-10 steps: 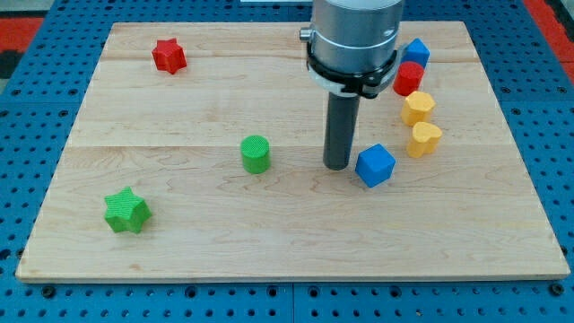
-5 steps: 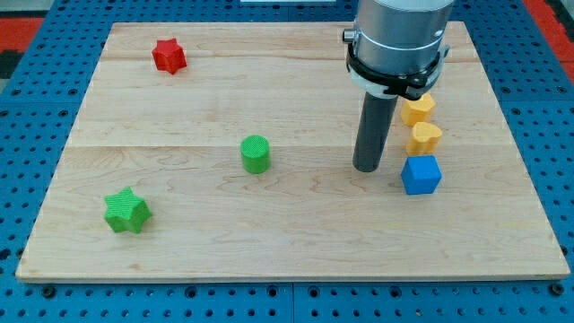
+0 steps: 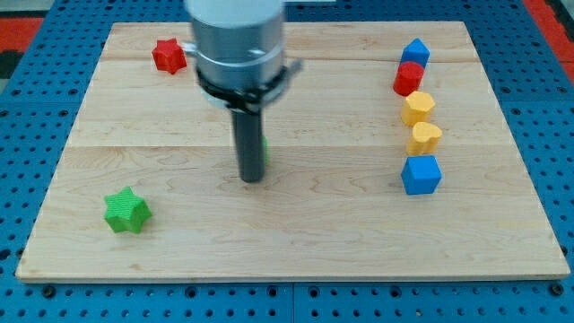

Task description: Place the green circle at the top of the blue triangle

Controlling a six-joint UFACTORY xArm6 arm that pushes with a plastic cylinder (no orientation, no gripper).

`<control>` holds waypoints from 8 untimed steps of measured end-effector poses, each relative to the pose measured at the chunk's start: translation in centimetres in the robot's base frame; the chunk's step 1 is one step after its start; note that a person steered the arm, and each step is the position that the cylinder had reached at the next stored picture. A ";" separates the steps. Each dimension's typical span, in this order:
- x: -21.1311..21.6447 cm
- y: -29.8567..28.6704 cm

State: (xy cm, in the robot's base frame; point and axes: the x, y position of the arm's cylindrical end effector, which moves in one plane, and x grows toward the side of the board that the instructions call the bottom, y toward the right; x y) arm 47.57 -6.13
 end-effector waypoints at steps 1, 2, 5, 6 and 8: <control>-4.8 -2.3; -8.6 -1.2; -10.6 -1.1; -7.1 -2.2; -7.0 -2.1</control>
State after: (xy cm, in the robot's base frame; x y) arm 40.62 -8.22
